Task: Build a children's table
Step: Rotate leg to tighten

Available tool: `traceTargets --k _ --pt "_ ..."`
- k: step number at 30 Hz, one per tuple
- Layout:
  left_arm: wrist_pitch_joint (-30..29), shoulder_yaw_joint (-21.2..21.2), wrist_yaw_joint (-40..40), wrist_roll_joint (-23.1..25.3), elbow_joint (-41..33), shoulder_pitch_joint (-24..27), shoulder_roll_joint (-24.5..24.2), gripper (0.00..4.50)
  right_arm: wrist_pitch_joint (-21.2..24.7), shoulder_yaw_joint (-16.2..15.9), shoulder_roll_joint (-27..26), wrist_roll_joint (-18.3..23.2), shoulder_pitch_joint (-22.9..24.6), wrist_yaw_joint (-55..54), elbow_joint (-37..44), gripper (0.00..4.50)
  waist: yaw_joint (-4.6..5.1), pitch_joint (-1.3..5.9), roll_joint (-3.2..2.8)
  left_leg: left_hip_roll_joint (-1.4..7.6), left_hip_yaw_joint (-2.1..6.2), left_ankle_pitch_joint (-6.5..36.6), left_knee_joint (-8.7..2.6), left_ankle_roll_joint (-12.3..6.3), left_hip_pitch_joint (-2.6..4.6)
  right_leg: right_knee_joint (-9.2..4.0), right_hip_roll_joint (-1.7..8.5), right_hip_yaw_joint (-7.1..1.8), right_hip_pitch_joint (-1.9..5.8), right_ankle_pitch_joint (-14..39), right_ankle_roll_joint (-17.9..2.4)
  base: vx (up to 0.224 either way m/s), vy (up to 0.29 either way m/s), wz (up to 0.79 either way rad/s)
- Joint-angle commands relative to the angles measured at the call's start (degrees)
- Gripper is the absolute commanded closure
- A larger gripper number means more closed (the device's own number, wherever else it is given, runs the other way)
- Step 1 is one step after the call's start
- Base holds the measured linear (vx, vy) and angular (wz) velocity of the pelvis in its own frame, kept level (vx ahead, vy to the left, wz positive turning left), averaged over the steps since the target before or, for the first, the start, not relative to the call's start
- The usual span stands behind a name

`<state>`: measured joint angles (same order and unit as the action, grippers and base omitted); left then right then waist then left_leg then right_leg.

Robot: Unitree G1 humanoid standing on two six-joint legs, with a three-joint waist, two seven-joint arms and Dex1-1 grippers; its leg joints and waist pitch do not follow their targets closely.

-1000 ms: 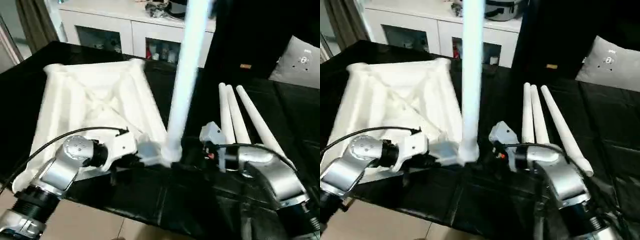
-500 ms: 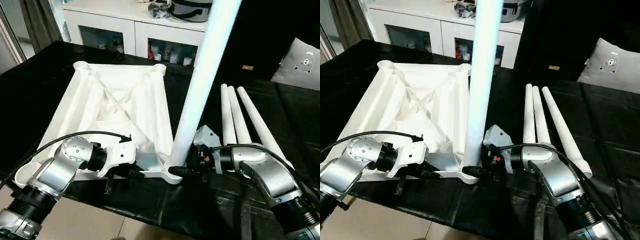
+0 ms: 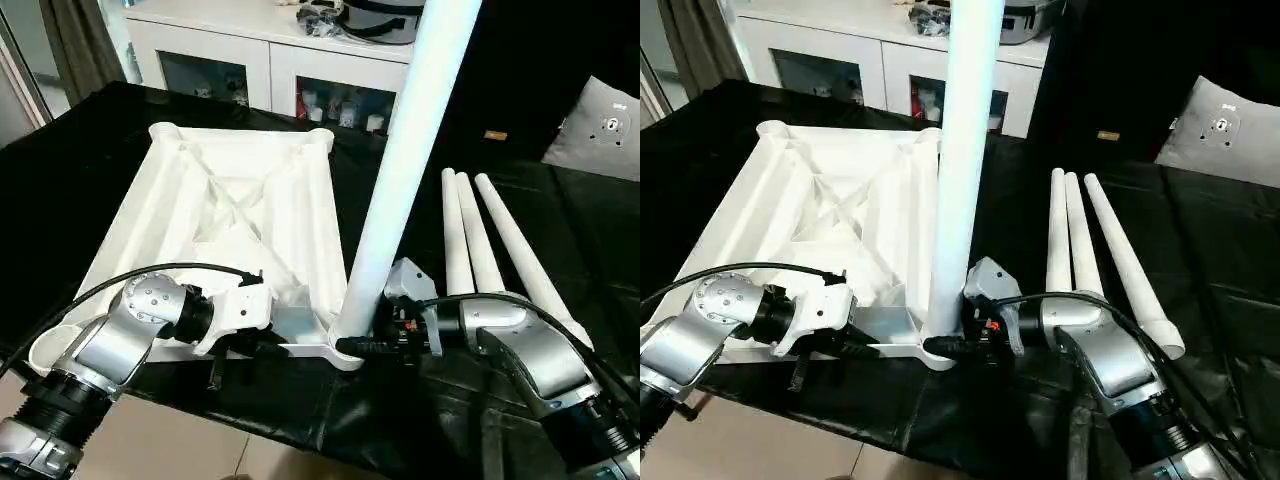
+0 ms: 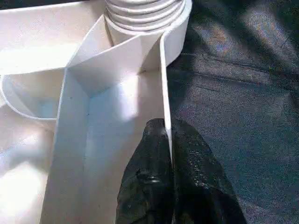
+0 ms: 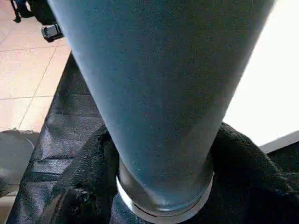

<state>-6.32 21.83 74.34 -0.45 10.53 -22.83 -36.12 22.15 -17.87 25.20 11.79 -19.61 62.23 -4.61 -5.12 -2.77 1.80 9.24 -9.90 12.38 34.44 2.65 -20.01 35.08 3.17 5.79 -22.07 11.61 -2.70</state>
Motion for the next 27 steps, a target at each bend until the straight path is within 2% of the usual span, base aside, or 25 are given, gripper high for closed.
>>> traceTargets --k 1,2,3,5,6,7,8,10,11,12,14,15,16,17,18,19,20,21,22,24,25,27 --pt "0.29 2.02 2.40 0.01 -1.07 0.51 -0.50 4.50 0.73 0.23 0.29 0.10 0.80 -0.67 -0.61 1.92 0.26 3.20 -0.17 4.74 1.55 4.39 -4.03 -2.37 0.21 -3.97 6.52 -4.57 3.05 9.42 -9.59 0.000 0.000 0.00" --pt "0.24 1.99 2.37 0.01 -1.10 0.54 -0.49 4.50 0.76 0.24 0.26 0.13 0.86 -0.69 -0.61 1.94 0.28 3.23 -0.11 4.75 1.54 4.30 -4.01 -2.40 0.20 -3.97 6.53 -4.57 3.07 9.37 -9.56 0.000 0.000 0.00" --pt "0.08 1.81 2.06 -0.03 -1.14 0.67 -0.41 4.50 0.85 0.15 0.10 0.20 1.14 -0.76 -0.58 1.95 0.20 3.24 -0.36 4.72 1.57 4.28 -4.01 -2.41 0.23 -3.94 6.50 -4.55 3.04 9.40 -9.53 0.000 0.000 0.00" --pt "-2.00 0.92 -0.07 -0.28 -1.73 1.30 0.49 4.50 1.36 0.77 -1.66 0.57 1.91 -2.92 -0.83 1.97 0.34 3.21 -0.13 4.79 1.53 4.40 -4.07 -2.30 0.25 -3.93 6.48 -4.57 3.02 9.15 -9.60 0.000 0.000 0.00" --pt "-2.52 0.71 -0.54 -0.35 -1.92 1.42 0.68 4.50 1.48 0.95 -2.06 0.64 2.02 -3.44 -0.84 1.98 0.35 3.17 -0.21 4.82 1.56 4.65 -4.09 -2.24 0.21 -3.94 6.56 -4.57 3.01 9.47 -9.71 0.000 0.000 0.00" --pt "-5.22 -0.09 -2.75 -0.37 -2.54 1.65 1.52 4.50 2.08 2.05 -4.06 0.81 2.19 -6.46 -1.24 1.98 0.40 3.01 -0.32 4.80 1.56 5.92 -4.18 -1.80 0.29 -4.28 6.57 -4.51 2.92 11.83 -9.35 0.000 0.000 0.00" --pt "-5.22 -0.09 -2.75 -0.37 -2.54 1.65 1.52 4.50 2.08 2.05 -4.06 0.81 2.19 -6.46 -1.24 1.98 0.49 2.91 -0.30 4.81 1.56 6.63 -4.24 -1.49 0.39 -4.48 6.58 -4.52 2.81 13.14 -9.23 0.000 0.000 0.00" --pt "-10.63 -2.32 -8.96 -0.37 -2.63 1.67 4.52 4.50 2.80 4.15 -8.18 0.92 2.24 -12.61 -2.46 1.99 0.71 2.61 -0.30 4.71 1.76 8.95 -4.42 -0.18 0.44 -5.15 6.69 -4.38 2.66 19.20 -8.04 0.000 0.000 0.00" --pt "-12.97 -3.29 -12.18 -0.17 -2.52 1.49 6.35 4.50 3.17 4.92 -10.39 0.77 2.19 -15.91 -3.39 1.99 1.10 2.46 -0.13 4.52 1.84 10.93 -4.49 0.29 0.54 -5.72 6.64 -4.23 2.61 23.19 -6.85 0.000 0.000 0.00" --pt "-15.49 -4.44 -15.74 -0.05 -2.44 1.28 8.48 4.50 3.34 5.67 -12.69 0.43 2.10 -19.54 -4.33 1.99 1.38 2.27 -0.25 4.39 1.90 12.48 -4.45 0.70 0.72 -6.20 6.74 -4.17 2.34 26.61 -5.99 0.000 0.000 0.00" --pt "-19.13 -5.92 -20.43 0.04 -2.52 0.95 11.53 4.50 3.96 6.83 -16.14 0.34 1.98 -24.58 -5.59 1.99 1.83 2.39 -0.15 4.35 2.06 13.10 -4.42 1.22 0.78 -6.29 6.79 -4.10 2.37 27.73 -5.53 0.000 0.000 0.00" --pt "-21.35 -6.84 -23.65 0.33 -2.56 0.66 13.63 4.50 4.39 7.58 -18.44 0.58 1.92 -27.55 -6.34 1.99 2.17 2.44 -0.12 4.32 2.22 12.94 -4.50 1.15 0.59 -6.38 6.81 -4.01 2.51 27.90 -5.09 0.000 0.000 0.00" --pt "-21.35 -6.84 -23.65 0.33 -2.56 0.66 13.63 4.50 4.39 7.58 -18.44 0.58 1.92 -27.55 -6.34 1.99 2.44 2.52 -0.09 4.34 2.24 12.90 -4.53 0.97 0.64 -6.41 6.65 -4.05 2.39 27.53 -4.79 0.000 0.000 0.00" --pt "-24.97 -8.68 -30.66 1.37 -2.54 -0.42 18.26 4.50 4.30 8.39 -22.68 -0.66 1.80 -33.59 -7.96 1.99 2.67 2.53 0.43 4.20 2.05 12.58 -4.41 0.40 0.67 -6.38 6.57 -4.21 2.34 26.98 -4.68 0.000 0.000 0.00" --pt "-26.03 -9.41 -33.47 1.92 -2.47 -0.94 20.05 4.50 4.03 8.52 -24.02 -1.39 1.73 -35.82 -8.65 2.00 2.72 2.44 0.12 4.12 2.01 11.96 -4.39 0.22 0.72 -6.47 6.58 -4.24 2.14 26.78 -5.02 0.000 0.000 0.00" --pt "-27.78 -10.18 -36.66 2.30 -2.86 -1.62 22.49 4.50 3.69 9.10 -26.12 -2.22 1.62 -39.49 -9.71 2.00 2.82 2.45 0.15 4.16 1.97 11.74 -4.39 0.26 0.66 -6.44 6.55 -4.27 2.18 26.75 -4.89 0.000 0.000 0.00" --pt "-27.86 -10.21 -36.79 2.31 -2.88 -1.65 22.61 4.50 3.67 9.13 -26.22 -2.25 1.62 -39.67 -9.76 2.00 2.82 2.52 0.23 4.11 1.96 11.39 -4.37 0.26 0.67 -6.36 6.57 -4.24 2.20 26.57 -4.93 0.000 0.000 0.00" --pt "-29.68 -11.09 -40.03 2.69 -3.84 -2.30 25.17 4.50 3.53 10.11 -28.38 -2.69 1.33 -43.31 -10.99 2.00 2.68 2.74 0.15 4.05 2.02 10.28 -4.34 -0.24 0.60 -6.22 6.61 -4.25 2.42 25.05 -5.01 0.000 0.000 0.00" --pt "-30.29 -11.63 -41.85 2.90 -4.33 -2.66 26.49 4.50 3.53 10.61 -29.37 -2.75 1.13 -44.86 -11.66 2.00 2.88 2.70 0.06 4.17 1.86 9.32 -4.38 -0.58 0.35 -5.99 6.45 -4.46 2.38 22.47 -5.45 0.000 0.000 0.00" --pt "-31.61 -11.82 -43.09 2.74 -5.43 -3.23 28.09 4.50 1.24 11.23 -30.55 -3.20 0.70 -46.02 -12.45 2.00 2.68 3.12 0.16 4.12 1.79 7.29 -4.21 -1.16 0.29 -5.37 6.42 -4.46 2.62 18.21 -6.17 0.000 0.000 0.00" --pt "-30.94 -11.34 -43.10 2.94 -5.81 -3.43 28.15 4.50 0.14 11.47 -30.99 -3.01 0.61 -45.77 -12.43 1.49 2.50 3.30 -0.03 4.08 1.71 5.12 -4.11 -1.84 0.10 -4.96 6.37 -4.51 2.80 14.26 -6.92 0.000 0.000 0.00" --pt "-29.72 -9.89 -41.29 3.19 -6.21 -3.27 26.72 4.50 -0.50 11.78 -30.71 -2.83 0.52 -45.47 -12.21 1.37 2.41 3.50 -0.04 4.00 1.62 2.52 -3.97 -3.29 -0.25 -4.55 6.26 -4.47 3.00 9.71 -7.69 0.000 0.000 0.00"
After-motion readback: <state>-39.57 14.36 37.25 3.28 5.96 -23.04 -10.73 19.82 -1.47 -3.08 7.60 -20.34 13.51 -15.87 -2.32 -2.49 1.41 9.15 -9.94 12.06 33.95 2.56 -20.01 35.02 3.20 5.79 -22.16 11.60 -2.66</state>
